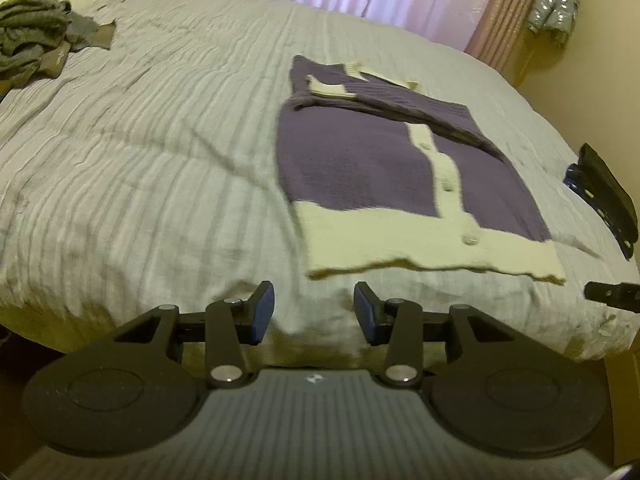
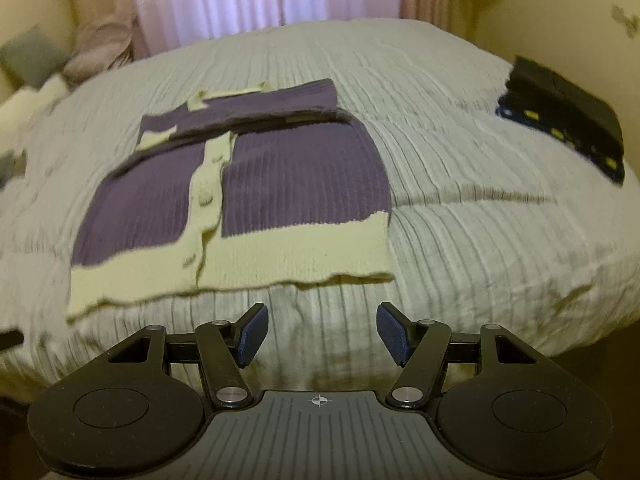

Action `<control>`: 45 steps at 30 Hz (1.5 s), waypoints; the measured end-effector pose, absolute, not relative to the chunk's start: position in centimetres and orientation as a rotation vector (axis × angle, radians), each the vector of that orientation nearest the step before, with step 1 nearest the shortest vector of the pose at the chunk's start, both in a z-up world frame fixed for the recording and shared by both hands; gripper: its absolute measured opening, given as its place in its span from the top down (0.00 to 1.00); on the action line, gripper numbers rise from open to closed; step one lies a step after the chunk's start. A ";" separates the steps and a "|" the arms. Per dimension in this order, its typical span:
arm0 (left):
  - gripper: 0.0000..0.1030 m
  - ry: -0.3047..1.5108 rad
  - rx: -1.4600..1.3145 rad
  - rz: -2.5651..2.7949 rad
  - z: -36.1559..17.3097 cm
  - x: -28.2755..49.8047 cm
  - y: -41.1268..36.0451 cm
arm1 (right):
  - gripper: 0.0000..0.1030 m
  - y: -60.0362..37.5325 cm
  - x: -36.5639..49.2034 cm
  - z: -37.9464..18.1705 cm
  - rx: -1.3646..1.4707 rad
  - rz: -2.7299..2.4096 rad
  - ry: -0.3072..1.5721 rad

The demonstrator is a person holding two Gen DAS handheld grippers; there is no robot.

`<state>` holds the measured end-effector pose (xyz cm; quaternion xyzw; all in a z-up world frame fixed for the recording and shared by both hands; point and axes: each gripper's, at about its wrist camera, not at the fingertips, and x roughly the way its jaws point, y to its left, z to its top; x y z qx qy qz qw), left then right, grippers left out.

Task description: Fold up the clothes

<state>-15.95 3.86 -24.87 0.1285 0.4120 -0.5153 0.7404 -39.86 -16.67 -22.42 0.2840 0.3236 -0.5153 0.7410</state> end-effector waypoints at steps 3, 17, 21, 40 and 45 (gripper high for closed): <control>0.62 0.912 0.271 -1.131 -25.1 -13.5 4.2 | 0.38 -17.4 -39.7 -22.6 0.679 -1.161 0.681; 0.62 0.974 0.172 -1.211 -25.9 -9.0 0.3 | 0.38 -21.8 -43.8 -24.3 0.849 -1.220 0.539; 0.61 0.985 0.115 -1.212 -26.7 -8.0 -2.0 | 0.38 -24.6 -44.9 -25.9 0.932 -1.171 0.512; 0.83 1.224 -0.176 -1.263 -35.8 -1.8 -11.5 | 0.38 -40.1 -50.2 -34.7 1.287 -0.763 0.242; 0.90 1.322 -0.262 -1.349 -37.2 -3.1 -8.0 | 0.38 -40.2 -50.7 -35.1 1.308 -0.604 0.247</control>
